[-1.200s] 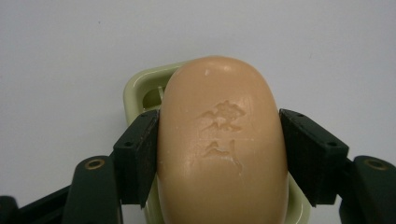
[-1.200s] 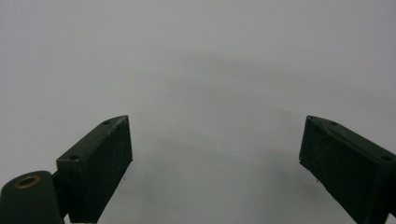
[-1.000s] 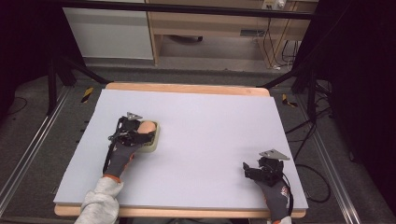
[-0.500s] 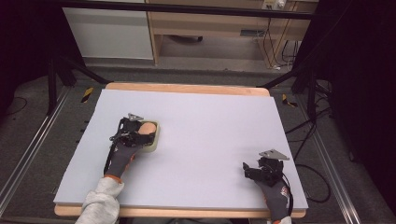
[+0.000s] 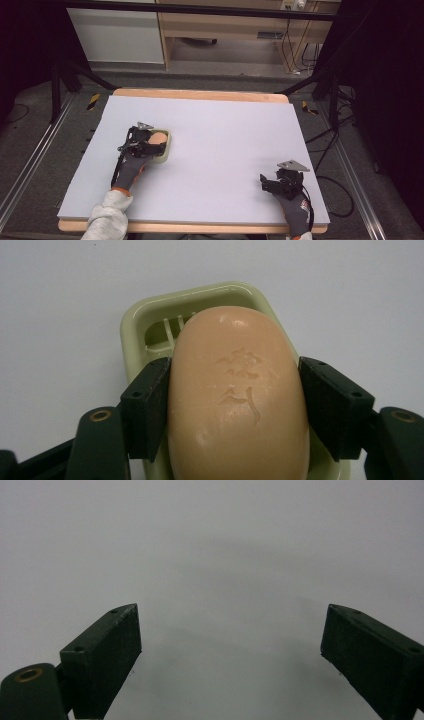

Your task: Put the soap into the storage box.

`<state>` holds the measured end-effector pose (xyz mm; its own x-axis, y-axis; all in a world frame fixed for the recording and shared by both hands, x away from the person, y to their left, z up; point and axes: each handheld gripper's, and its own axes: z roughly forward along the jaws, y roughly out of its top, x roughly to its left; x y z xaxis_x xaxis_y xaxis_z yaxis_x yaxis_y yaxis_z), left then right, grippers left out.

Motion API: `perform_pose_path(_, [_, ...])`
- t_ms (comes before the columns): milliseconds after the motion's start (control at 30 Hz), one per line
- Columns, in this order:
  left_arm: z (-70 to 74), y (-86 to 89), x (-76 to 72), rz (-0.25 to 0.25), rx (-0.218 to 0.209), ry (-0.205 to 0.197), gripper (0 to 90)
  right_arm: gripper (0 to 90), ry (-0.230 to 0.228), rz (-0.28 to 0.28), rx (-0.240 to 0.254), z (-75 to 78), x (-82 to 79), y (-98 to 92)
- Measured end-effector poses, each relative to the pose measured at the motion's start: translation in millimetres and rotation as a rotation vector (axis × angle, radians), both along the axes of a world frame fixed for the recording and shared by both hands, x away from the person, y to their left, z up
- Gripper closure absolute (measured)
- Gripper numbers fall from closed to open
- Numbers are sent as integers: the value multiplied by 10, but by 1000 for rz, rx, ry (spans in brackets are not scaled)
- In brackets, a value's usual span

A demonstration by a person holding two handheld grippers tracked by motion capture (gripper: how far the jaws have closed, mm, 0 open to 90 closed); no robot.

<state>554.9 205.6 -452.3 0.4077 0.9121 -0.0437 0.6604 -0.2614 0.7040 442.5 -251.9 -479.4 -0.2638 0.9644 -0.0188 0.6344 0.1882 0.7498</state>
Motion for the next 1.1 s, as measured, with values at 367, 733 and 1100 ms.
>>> perform_pose_path(367, [68, -4, -38, 0, -8, -26, 272, 95, -2, 0, 0, 5, -4, 2])
perform_pose_path(733, [291, 43, -296, -28, -29, -104, 272, 95, -13, -15, 2, 21, -21, -44])
perform_pose_path(1100, [290, 155, -530, -28, -18, -133, 281, 94, -11, -29, 3, 26, -30, -77])
